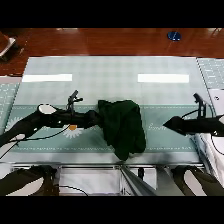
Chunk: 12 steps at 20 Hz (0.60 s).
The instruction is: Fold the shirts.
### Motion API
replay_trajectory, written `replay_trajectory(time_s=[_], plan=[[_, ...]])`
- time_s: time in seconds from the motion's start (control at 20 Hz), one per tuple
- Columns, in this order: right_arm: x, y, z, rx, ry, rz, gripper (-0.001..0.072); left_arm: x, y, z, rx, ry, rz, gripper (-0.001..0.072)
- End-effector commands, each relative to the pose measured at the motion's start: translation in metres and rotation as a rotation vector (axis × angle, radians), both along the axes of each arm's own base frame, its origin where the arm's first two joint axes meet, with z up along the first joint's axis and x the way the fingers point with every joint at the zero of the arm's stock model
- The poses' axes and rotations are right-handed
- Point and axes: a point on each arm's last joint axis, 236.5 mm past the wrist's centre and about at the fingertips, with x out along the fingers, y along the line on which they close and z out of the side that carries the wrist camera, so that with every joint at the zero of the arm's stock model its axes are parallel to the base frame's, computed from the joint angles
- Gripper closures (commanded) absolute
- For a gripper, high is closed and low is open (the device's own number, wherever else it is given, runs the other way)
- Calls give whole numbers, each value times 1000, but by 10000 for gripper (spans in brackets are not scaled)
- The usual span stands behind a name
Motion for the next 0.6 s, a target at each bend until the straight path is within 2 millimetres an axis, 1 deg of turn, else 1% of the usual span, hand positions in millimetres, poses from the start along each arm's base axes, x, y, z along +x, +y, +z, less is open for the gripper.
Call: replay_trajectory(time_s=[0.0, 0.15, 0.25, 0.35, 0.4, 0.45, 0.5, 0.55], plan=[[-37, 30, -26, 142, 89, -25, 318, 24, -22, -11, -20, -15, 29, 200], [-54, 53, -35, 147, 109, 72, 318, 38, -31, -5, -28, -50, 12, 201], [-55, 65, -37, 132, 100, 104, 318, 49, -33, -4, -23, -66, 22, 201], [-53, 73, -39, 116, 96, 109, 318, 55, -37, -8, -22, -61, 20, 203], [-54, 76, -39, 113, 97, 114, 318, 57, -39, -10, -26, -52, 12, 247], [-56, 79, -39, 111, 99, 127, 318, 58, -42, -12, -32, -43, 0, 482], [-59, 82, -39, 112, 106, 134, 318, 59, -45, -11, -39, -43, -15, 677], [-61, 84, -39, 113, 113, 140, 317, 61, -47, -10, -41, -65, -36, 689]])
